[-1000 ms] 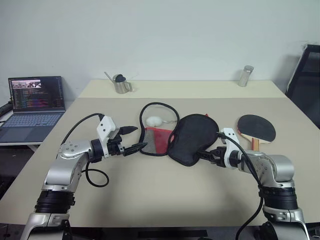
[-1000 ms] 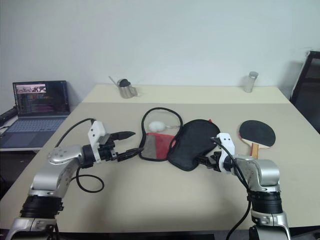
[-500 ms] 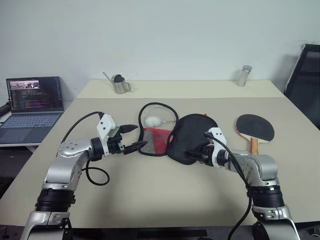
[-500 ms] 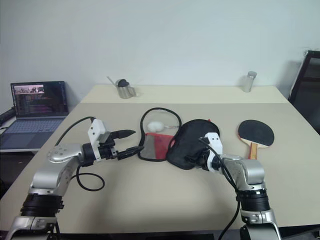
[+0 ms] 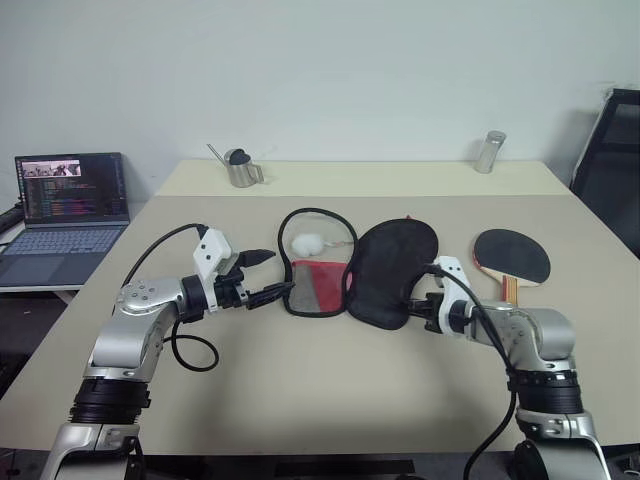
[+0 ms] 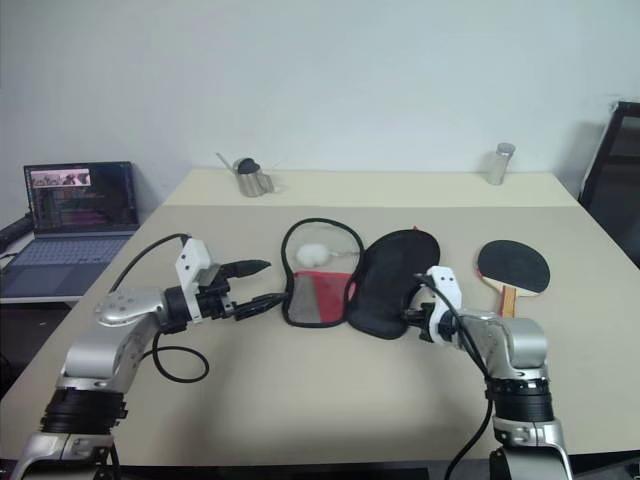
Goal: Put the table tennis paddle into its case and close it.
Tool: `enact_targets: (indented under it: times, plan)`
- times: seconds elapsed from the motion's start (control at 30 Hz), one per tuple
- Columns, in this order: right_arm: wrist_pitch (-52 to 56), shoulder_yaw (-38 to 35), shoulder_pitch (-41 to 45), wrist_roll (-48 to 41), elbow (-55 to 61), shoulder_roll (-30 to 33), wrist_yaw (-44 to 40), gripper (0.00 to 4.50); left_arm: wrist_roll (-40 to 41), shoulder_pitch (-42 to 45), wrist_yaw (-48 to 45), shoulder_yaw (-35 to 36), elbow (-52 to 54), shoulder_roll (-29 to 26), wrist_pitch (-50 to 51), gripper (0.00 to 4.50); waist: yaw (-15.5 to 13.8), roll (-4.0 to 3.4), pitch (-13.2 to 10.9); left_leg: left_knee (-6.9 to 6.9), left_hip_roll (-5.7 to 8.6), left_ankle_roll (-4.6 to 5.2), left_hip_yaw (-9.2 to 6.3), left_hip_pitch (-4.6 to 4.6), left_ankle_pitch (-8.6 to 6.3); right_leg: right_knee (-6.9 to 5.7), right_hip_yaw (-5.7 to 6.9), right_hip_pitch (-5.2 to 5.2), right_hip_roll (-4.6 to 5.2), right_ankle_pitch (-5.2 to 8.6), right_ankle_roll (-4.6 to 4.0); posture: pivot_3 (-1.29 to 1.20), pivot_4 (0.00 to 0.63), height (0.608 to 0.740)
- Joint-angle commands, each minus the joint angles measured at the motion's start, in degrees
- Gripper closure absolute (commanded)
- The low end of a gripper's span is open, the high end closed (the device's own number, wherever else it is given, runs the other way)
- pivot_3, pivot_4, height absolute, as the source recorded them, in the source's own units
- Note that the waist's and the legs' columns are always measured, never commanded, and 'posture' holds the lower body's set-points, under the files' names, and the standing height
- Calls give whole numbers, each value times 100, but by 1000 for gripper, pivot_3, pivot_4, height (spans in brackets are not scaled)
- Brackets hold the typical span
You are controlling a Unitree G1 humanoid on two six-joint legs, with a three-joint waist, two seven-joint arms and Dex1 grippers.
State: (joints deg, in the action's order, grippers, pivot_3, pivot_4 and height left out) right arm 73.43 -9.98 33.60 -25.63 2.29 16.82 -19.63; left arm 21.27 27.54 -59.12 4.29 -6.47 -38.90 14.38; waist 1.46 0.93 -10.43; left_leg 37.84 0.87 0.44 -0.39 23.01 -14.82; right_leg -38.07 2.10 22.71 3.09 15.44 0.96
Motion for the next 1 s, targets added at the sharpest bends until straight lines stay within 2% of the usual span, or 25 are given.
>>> enact_targets:
  times: [0.03, 0.47, 0.9, 1.0]
  plan:
    - [52, -252, 285, -89, -113, 283, -68, 4480, 6, 14, 56, 70, 183, 24, -109, 367, 1, 0, 0, 0, 0, 0, 0, 0, 0, 0, 0, 0, 0, 0, 0, 0, 150, 740]
    - [-350, 243, 819, 91, -1161, 1445, -810, 4480, -38, 29, 25, 23, 171, 77, -127, 367, 0, 1, -1, 0, 0, 1, 5, 1, 0, 1, -2, 0, 0, 0, 0, 0, 150, 740]
    - [-910, 633, 1344, 453, -2080, 1637, -1201, 4480, -28, -9, 16, 45, 231, 128, -124, 367, -2, 3, -2, 0, 0, 0, 6, 2, 0, 2, -2, 0, 0, 0, 0, 0, 150, 740]
    - [-980, 504, 1277, 516, -2095, 1595, -1010, 3829, 63, 26, -31, 76, 256, 184, -101, 367, -4, 3, -2, 0, 0, 0, 6, 2, 0, 1, -3, 0, 1, 0, 0, 0, 150, 740]
